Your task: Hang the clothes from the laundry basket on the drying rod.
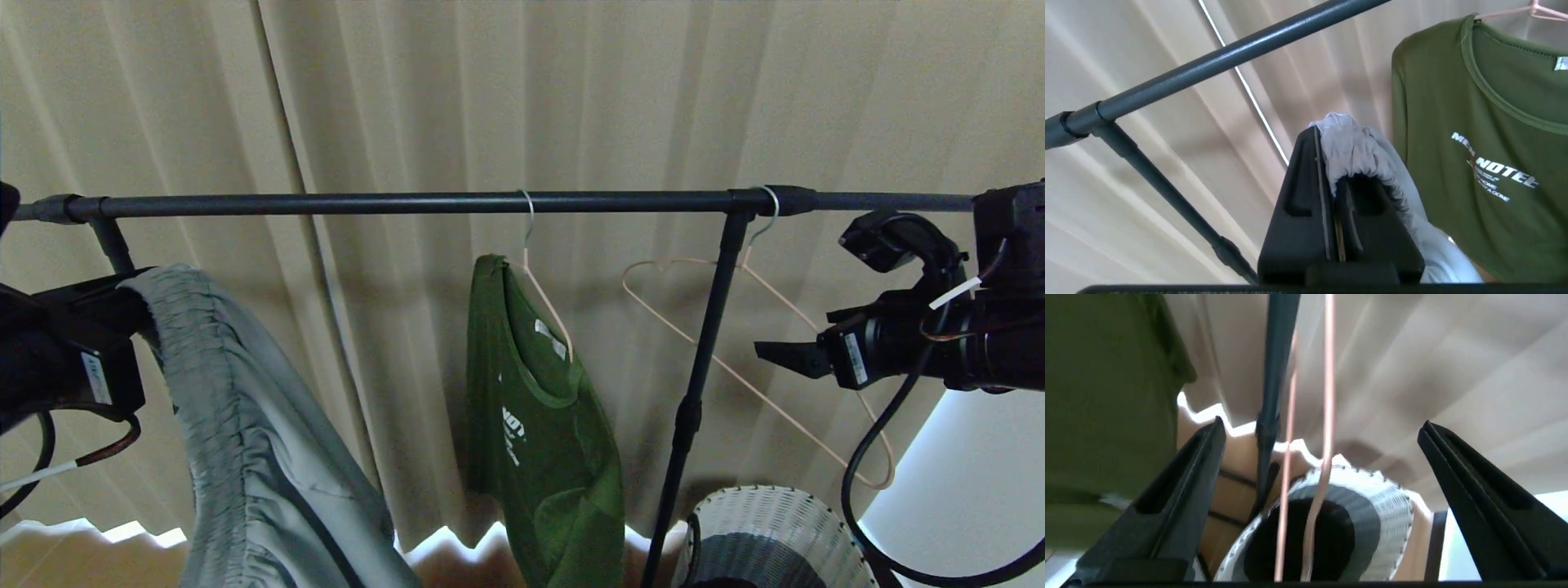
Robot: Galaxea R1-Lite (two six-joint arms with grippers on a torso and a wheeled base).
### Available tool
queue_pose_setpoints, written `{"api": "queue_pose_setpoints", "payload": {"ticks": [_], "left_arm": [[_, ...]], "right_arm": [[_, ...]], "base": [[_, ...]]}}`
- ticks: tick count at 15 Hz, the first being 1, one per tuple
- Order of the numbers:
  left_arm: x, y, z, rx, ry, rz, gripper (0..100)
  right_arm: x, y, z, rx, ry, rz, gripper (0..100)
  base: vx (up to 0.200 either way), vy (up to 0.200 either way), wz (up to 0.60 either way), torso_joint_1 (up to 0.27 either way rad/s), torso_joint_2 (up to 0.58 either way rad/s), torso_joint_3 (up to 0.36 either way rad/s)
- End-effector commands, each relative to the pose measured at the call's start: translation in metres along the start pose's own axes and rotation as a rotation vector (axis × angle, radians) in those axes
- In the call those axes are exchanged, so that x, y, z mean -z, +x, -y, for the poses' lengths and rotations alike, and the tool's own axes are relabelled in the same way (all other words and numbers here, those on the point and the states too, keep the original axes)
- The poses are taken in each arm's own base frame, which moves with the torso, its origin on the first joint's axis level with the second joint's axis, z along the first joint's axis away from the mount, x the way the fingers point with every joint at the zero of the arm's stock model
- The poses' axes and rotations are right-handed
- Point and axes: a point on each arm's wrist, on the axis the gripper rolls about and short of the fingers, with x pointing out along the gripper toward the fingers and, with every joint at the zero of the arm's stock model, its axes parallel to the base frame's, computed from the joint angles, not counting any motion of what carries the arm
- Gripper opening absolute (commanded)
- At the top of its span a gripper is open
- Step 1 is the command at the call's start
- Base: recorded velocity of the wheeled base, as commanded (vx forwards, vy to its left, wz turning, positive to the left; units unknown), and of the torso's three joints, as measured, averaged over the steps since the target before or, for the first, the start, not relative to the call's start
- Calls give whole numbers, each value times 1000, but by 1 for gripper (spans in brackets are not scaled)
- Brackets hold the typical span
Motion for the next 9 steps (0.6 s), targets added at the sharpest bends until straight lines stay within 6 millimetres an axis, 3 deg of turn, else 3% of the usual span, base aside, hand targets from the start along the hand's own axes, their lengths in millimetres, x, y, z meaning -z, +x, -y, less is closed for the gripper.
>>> {"api": "queue_pose_setpoints", "payload": {"ticks": [1, 9], "left_arm": [[1, 0, 0, 1, -1, -2, 0], [7, -1, 2, 8, 2, -19, 0]], "right_arm": [[6, 13, 1, -3, 6, -43, 100], [7, 18, 4, -1, 45, -48, 100]], "base": [[0, 0, 0, 0, 0, 0], [0, 0, 0, 0, 0, 0]]}}
